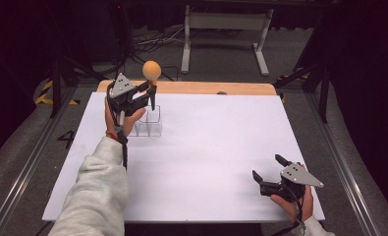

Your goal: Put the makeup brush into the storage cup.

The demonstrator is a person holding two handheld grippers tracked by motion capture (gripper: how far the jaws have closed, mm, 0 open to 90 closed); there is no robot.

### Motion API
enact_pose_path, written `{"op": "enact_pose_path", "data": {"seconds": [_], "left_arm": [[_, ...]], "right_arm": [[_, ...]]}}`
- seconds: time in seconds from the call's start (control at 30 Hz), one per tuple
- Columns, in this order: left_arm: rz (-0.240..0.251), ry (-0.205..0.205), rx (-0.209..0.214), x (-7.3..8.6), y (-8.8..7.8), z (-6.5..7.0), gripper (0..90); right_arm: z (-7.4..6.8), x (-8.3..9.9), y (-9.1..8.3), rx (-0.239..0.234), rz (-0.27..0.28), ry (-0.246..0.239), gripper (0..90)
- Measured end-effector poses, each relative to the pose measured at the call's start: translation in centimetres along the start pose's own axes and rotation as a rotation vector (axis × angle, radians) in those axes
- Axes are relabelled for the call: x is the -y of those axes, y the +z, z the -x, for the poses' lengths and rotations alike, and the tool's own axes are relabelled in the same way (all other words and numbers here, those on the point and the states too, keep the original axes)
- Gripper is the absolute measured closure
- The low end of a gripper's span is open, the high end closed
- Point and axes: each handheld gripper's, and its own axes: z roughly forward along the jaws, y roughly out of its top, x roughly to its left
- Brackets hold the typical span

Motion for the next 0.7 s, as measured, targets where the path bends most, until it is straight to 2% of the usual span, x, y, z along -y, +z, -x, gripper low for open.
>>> {"op": "enact_pose_path", "data": {"seconds": [0.1,0.27,0.4,0.7], "left_arm": [[-0.001,-0.014,0.002,0.3,0.2,-0.1,68.0],[-0.029,-0.004,-0.019,0.8,0.6,-0.3,68.0],[-0.028,-0.027,-0.014,1.3,0.7,-0.6,68.0],[-0.048,-0.042,-0.011,2.8,1.2,-0.4,68.0]], "right_arm": [[0.0,0.0,0.0,0.001,-0.002,-0.003,6.0],[0.0,0.0,0.0,0.000,-0.003,-0.001,6.0],[0.0,0.1,0.0,0.000,-0.003,0.000,6.0],[0.0,0.1,0.0,0.001,-0.002,-0.003,6.0]]}}
